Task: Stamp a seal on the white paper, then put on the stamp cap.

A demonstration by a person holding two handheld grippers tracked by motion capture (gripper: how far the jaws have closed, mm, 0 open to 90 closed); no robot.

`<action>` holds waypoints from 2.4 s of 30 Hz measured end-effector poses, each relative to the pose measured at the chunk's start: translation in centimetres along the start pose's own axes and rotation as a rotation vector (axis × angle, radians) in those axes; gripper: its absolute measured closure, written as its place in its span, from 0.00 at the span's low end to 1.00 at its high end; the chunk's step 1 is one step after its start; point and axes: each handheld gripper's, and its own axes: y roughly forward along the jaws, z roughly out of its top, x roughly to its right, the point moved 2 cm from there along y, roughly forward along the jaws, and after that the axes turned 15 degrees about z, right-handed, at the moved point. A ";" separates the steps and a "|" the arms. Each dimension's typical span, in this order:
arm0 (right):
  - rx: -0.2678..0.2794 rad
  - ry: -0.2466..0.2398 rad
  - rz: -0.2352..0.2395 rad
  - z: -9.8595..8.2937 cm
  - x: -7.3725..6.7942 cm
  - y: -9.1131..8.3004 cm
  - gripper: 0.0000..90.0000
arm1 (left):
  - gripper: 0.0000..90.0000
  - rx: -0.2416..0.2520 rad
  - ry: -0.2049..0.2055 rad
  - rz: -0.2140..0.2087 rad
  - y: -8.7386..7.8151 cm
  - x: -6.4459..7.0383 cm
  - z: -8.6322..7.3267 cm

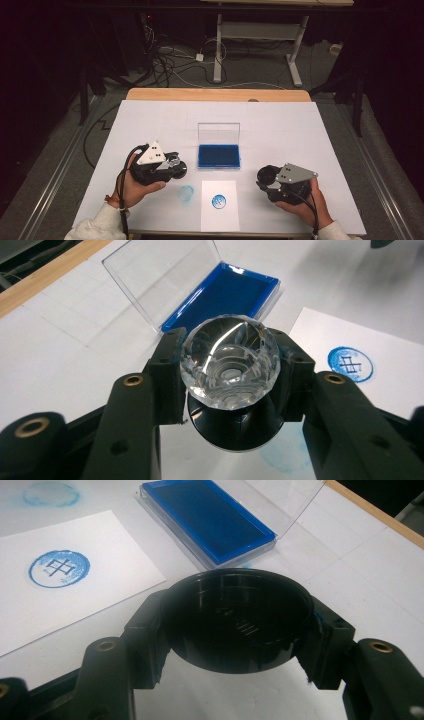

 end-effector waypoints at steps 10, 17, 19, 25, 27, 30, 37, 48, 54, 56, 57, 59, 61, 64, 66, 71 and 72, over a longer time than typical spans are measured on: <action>0.015 0.020 0.002 0.0 0.2 -0.1 0.43 | 0.61 0.011 0.009 -0.017 0.0 0.4 0.5; 0.021 0.020 0.000 0.2 0.2 -0.1 0.43 | 0.61 0.020 0.014 -0.021 0.3 0.5 1.0; 0.015 0.019 -0.001 0.1 0.2 0.0 0.43 | 0.61 0.016 0.016 -0.022 0.4 0.6 1.0; 0.019 0.028 -0.003 0.1 0.3 -0.2 0.43 | 0.61 0.011 0.021 -0.025 0.5 0.9 1.0; 0.019 0.025 -0.002 0.0 0.3 -0.2 0.43 | 0.61 0.016 0.022 -0.022 0.4 0.9 1.1; 0.020 0.023 -0.002 0.0 0.2 -0.2 0.43 | 0.61 0.018 0.025 -0.019 0.3 1.1 1.2; 0.023 0.013 -0.004 0.1 0.1 -0.3 0.43 | 0.61 0.033 0.030 -0.016 0.1 1.3 1.8; 0.062 0.011 0.043 2.4 0.4 1.8 0.43 | 0.61 0.069 0.033 -0.044 0.4 1.7 3.0; 0.054 -0.004 0.055 3.3 0.3 2.9 0.43 | 0.61 0.072 0.038 -0.050 0.7 1.9 3.3; 0.065 -0.004 0.059 3.6 0.4 3.0 0.43 | 0.61 0.077 0.041 -0.051 0.7 1.9 3.5; 0.070 0.003 0.065 3.7 0.4 3.1 0.43 | 0.61 0.082 0.040 -0.052 0.8 1.9 3.7; 0.068 -0.002 0.069 3.9 0.4 3.4 0.43 | 0.61 0.086 0.041 -0.056 0.9 1.9 3.9; 0.069 -0.006 0.078 4.1 0.3 3.8 0.43 | 0.61 0.091 0.040 -0.062 1.1 1.9 4.2; 0.071 -0.012 0.091 4.5 0.1 4.4 0.43 | 0.61 0.100 0.044 -0.069 1.4 2.1 4.6; 0.073 -0.014 0.097 4.8 0.1 4.7 0.43 | 0.61 0.103 0.047 -0.075 1.6 2.2 4.9; 0.078 -0.019 0.109 5.4 0.0 5.5 0.43 | 0.61 0.116 0.053 -0.085 2.1 2.6 5.6; 0.083 -0.014 0.114 5.6 -0.1 5.6 0.43 | 0.61 0.119 0.054 -0.094 2.2 2.6 5.7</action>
